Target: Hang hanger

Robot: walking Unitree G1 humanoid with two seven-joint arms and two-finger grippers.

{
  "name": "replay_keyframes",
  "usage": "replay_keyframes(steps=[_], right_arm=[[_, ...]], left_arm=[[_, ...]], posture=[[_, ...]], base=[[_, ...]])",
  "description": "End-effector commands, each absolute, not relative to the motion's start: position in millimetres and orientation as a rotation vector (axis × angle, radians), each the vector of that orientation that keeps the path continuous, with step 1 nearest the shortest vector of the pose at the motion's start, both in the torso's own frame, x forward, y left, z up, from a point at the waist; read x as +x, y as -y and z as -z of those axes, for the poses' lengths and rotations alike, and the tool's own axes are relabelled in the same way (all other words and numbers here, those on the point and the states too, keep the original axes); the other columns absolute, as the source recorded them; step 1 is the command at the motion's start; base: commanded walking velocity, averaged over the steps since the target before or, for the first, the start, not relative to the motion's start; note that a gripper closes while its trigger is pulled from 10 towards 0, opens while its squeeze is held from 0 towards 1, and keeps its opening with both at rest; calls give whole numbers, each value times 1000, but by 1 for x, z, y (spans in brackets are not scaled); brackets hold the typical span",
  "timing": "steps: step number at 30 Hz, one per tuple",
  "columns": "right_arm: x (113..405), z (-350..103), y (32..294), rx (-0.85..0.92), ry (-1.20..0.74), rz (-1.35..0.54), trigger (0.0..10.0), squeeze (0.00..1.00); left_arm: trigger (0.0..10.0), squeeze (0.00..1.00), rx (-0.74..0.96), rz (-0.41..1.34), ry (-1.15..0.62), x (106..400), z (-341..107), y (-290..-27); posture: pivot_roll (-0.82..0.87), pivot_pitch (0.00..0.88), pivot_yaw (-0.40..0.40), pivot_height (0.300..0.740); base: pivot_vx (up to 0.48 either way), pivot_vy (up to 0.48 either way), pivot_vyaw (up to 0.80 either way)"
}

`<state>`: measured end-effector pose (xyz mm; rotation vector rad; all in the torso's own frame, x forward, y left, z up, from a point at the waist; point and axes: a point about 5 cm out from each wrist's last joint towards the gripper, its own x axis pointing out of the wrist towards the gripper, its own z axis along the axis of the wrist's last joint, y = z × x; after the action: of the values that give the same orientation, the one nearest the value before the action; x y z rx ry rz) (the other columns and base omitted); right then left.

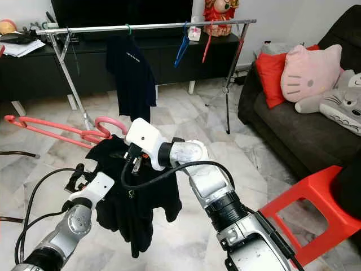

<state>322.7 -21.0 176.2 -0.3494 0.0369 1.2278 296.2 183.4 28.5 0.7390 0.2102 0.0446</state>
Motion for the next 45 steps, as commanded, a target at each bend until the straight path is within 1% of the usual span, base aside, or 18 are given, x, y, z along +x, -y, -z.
replay_keyframes(steps=[1, 4, 12, 45], right_arm=[[322, -195, 16, -357, 39, -1234, 0, 0], [321, -194, 17, -358, 36, -1234, 0, 0], [322, -193, 18, -361, 31, -1229, 0, 0], [319, -187, 25, -379, 11, -1228, 0, 0]], left_arm=[[0, 0, 670, -25, -225, 295, -25, -180], [0, 0, 669, 22, -212, 294, -24, -174], [0, 0, 649, 48, -189, 294, -26, -170], [0, 0, 602, 54, -191, 292, -25, -175]], posture=[[-88, 0, -102, 740], [-88, 0, -103, 740], [-88, 0, -103, 740], [-92, 0, -97, 740]], base=[[0, 0, 0], [0, 0, 0], [0, 0, 0], [0, 0, 0]])
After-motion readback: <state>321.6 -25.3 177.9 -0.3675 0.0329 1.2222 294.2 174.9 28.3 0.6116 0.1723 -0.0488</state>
